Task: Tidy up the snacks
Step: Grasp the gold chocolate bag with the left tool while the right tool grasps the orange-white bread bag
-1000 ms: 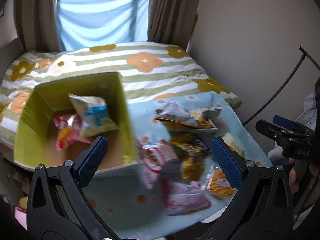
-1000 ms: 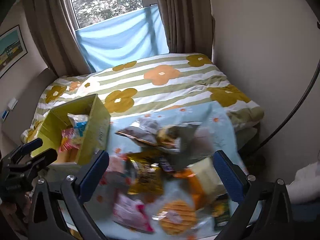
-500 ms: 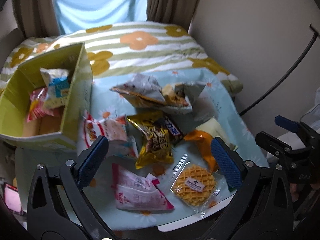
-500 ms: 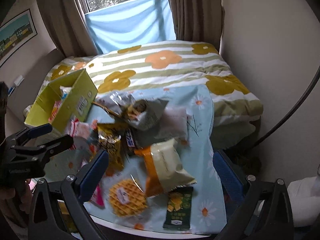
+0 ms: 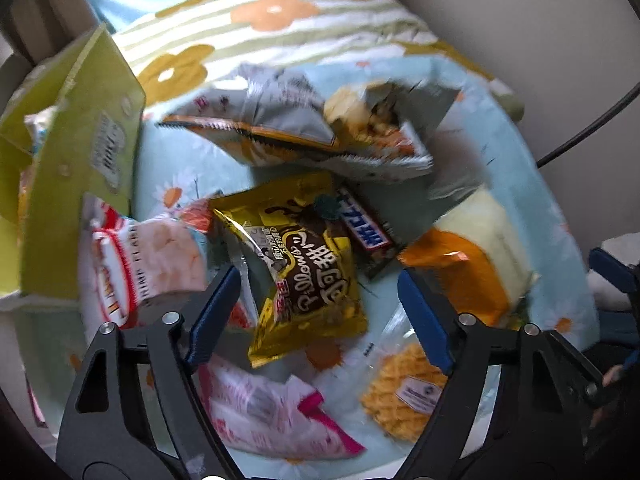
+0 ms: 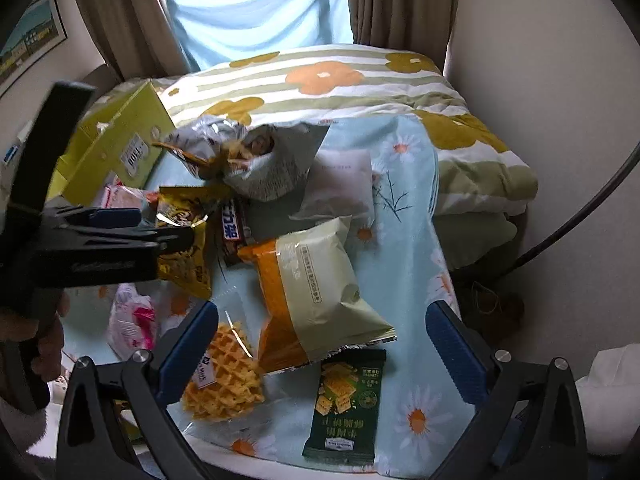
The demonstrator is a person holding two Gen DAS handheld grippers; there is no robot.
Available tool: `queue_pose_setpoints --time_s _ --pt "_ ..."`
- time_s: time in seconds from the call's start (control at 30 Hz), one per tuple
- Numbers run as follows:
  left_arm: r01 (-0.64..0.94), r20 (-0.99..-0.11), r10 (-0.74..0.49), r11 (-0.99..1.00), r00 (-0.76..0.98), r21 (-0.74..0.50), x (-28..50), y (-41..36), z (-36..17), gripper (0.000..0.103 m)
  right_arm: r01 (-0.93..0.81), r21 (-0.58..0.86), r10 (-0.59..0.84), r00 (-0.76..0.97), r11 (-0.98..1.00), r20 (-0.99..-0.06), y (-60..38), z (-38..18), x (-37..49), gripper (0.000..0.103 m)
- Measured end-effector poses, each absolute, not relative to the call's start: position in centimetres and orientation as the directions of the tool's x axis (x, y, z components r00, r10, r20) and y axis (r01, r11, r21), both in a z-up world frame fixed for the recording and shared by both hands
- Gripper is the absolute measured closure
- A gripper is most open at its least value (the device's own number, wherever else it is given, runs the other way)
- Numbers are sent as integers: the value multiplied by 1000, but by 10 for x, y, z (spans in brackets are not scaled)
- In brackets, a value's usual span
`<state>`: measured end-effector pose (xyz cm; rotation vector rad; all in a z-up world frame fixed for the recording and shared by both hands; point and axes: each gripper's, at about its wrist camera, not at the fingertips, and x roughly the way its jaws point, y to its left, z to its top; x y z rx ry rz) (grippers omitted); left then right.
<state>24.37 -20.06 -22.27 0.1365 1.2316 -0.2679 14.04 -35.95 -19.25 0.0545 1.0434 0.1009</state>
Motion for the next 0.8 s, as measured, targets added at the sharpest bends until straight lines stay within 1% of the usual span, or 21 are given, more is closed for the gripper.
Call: queue_pose_setpoints --time_s 0.27,0.37,0.4,0.8 --pt "311 -961 -86 950 261 0 260 -207 -254 26 -60 92 109 465 994 -878 -350 -212 156 0" --pt "320 -968 -71 947 239 10 266 -212 -265 34 -64 78 99 454 995 -885 -346 -216 160 0" --pt "324 -970 -69 946 233 10 267 -213 -269 39 -65 71 93 452 995 -887 -346 -217 161 0" --pt "336 -972 -91 942 217 -13 270 -213 -272 54 -72 57 83 434 996 -897 -342 -225 168 0"
